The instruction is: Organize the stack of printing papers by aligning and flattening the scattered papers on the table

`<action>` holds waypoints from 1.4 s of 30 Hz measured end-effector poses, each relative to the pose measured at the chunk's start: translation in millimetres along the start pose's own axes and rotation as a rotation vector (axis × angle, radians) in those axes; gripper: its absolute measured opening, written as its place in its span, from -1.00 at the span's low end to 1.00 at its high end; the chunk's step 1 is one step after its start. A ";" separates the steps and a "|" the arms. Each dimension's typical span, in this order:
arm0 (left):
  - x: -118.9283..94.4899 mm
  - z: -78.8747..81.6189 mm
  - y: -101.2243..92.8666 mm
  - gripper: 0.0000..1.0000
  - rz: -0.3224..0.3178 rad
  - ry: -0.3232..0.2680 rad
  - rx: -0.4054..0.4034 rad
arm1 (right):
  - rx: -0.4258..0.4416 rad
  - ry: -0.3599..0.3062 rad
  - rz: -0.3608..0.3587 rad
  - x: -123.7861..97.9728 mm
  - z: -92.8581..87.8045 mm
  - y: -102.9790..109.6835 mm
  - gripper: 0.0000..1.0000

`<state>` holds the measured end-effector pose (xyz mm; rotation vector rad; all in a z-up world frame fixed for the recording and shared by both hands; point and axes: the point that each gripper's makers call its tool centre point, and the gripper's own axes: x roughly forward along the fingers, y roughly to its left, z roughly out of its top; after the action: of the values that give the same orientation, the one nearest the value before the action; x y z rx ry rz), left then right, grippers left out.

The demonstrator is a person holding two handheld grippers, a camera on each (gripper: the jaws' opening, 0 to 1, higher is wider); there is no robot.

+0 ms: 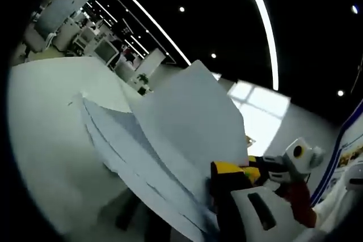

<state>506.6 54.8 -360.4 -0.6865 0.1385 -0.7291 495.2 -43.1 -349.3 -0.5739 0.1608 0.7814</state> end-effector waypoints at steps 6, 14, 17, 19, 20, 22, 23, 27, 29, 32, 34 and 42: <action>-1.7 -0.4 4.1 -0.82 0.030 -0.001 0.099 | 0.029 -0.006 0.008 -0.1 0.7 0.8 -0.90; -2.8 0.8 8.7 -0.85 0.049 -0.002 0.124 | 0.039 -0.001 0.017 0.5 -0.8 2.8 -0.87; -3.7 2.4 10.6 -0.86 0.056 -0.010 0.129 | 0.041 0.046 -0.006 0.3 -10.8 -2.8 -0.71; -3.7 2.9 10.8 -0.86 0.055 -0.012 0.126 | 0.073 0.053 -0.008 0.5 -15.2 -6.0 -0.61; -3.7 3.0 11.2 -0.86 0.057 -0.012 0.128 | 0.105 0.051 -0.023 -1.0 -16.0 -8.8 -0.55; -3.7 2.9 11.4 -0.86 0.057 -0.011 0.129 | 0.104 0.050 -0.024 -1.3 -16.0 -9.3 -0.50; -3.6 2.9 11.4 -0.86 0.057 -0.011 0.129 | 0.104 0.050 -0.024 -1.4 -16.0 -9.6 -0.45; -2.3 -1.0 5.5 -0.86 0.054 -0.010 0.145 | 0.135 0.029 -0.069 -6.7 -14.2 -23.6 -0.33; -1.9 -2.2 4.9 -0.87 0.053 -0.004 0.164 | 0.143 0.025 -0.086 -9.5 -15.1 -30.5 -0.31; -2.2 -2.0 3.8 -0.87 0.050 -0.007 0.182 | 0.148 0.026 -0.087 -10.2 -18.6 -37.3 -0.31; -2.5 -1.6 2.5 -0.87 0.045 -0.011 0.191 | 0.168 0.027 -0.083 -9.0 -22.4 -43.5 -0.31; -4.5 0.2 -5.5 -0.88 0.008 -0.029 0.214 | 0.427 -0.050 0.047 13.2 -26.9 -50.5 -0.15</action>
<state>500.2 54.9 -357.4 -0.4920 0.0356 -0.7145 542.0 -78.1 -354.7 -0.1463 0.2871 0.7777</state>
